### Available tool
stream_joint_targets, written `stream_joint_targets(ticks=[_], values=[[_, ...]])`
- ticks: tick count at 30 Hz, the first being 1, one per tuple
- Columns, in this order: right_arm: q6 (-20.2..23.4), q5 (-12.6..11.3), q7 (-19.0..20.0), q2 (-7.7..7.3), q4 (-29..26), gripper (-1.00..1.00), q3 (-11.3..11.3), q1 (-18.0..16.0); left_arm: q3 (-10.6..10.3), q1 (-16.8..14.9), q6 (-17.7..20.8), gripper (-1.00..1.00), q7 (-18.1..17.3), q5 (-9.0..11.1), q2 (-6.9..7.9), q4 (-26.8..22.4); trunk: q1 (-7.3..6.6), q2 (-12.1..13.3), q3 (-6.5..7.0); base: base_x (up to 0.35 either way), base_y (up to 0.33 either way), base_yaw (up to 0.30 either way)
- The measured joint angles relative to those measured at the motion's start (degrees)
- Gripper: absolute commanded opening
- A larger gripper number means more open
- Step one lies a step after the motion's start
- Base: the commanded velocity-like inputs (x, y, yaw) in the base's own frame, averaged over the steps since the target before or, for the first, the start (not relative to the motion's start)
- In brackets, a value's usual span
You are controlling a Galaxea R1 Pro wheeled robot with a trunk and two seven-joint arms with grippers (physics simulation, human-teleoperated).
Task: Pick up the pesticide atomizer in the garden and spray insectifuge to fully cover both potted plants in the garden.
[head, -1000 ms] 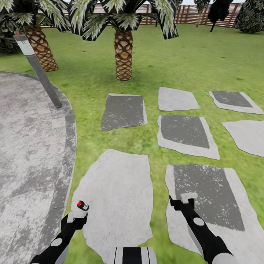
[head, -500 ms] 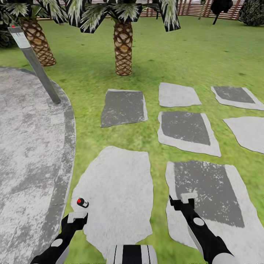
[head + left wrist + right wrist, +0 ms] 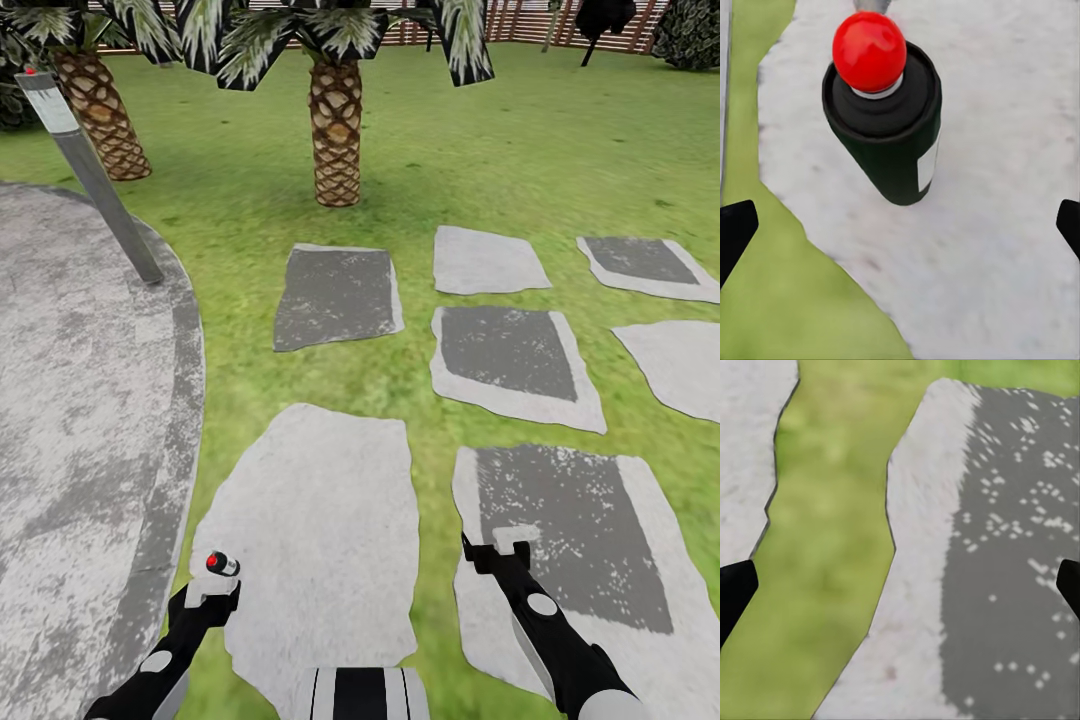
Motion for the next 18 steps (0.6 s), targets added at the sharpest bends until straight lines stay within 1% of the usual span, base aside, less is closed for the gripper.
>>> stream_joint_targets(ticks=[6, 10, 15, 18], values=[[0.0, 0.0, 0.0, 0.00, 0.0, 1.00, 0.0, 0.0, 0.0, 0.0, 0.0, 1.00, 0.0, 0.0, 0.06, 0.0, 0.00, 0.0, 0.00, 0.004, 0.000, 0.008], [0.0, 0.0, 0.0, 0.01, 0.0, 1.00, 0.0, 0.0, 0.0, 0.0, 0.0, 1.00, 0.0, 0.0, 0.08, 0.0, 0.00, 0.0, -0.09, 0.013, 0.000, 0.125], [0.0, 0.0, 0.0, 0.00, -0.1, 1.00, 0.0, 0.0, 0.1, 0.0, 0.1, 1.00, 0.1, 0.0, 0.01, 0.0, -0.02, 0.0, -0.16, 0.171, 0.000, 0.040], [0.0, 0.0, 0.0, 0.00, 0.0, 1.00, 0.0, 0.0, 0.1, 0.0, 0.1, 1.00, 0.1, 0.0, 0.03, 0.0, -0.01, 0.0, -0.17, 0.096, 0.000, 0.009]])
